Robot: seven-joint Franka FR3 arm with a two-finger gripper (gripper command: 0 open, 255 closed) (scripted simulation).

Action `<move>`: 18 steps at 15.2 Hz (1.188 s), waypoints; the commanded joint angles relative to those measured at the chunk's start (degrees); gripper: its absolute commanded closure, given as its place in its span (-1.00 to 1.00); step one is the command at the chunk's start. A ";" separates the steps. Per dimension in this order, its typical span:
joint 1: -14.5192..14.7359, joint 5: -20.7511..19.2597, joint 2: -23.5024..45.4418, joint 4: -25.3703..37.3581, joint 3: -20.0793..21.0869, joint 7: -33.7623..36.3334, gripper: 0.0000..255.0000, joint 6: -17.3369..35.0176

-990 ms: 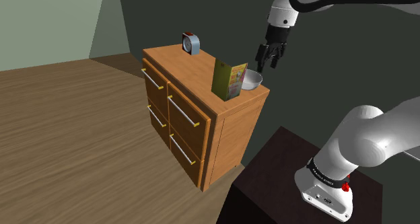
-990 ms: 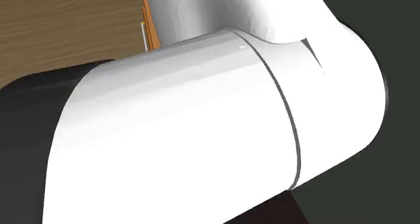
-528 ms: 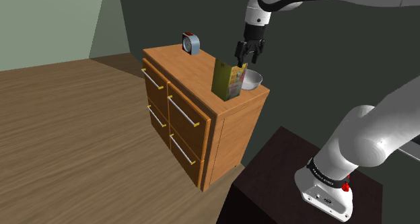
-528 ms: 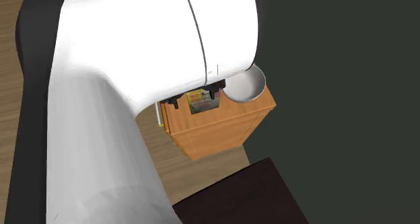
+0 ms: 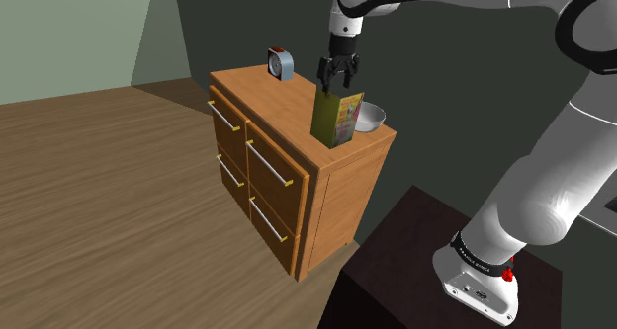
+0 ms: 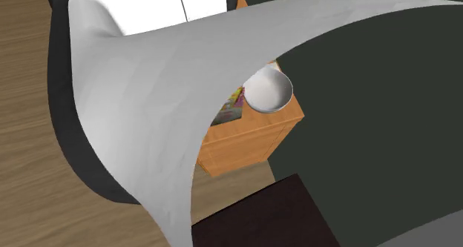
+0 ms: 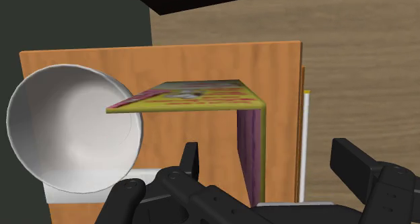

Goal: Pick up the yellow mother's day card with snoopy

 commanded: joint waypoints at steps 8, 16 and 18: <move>0.05 0.10 2.12 -3.01 0.06 0.03 -1.00 5.14; 0.04 0.09 2.12 -3.03 0.04 0.01 1.00 5.16; 0.04 0.09 2.12 -3.02 0.05 0.01 1.00 5.16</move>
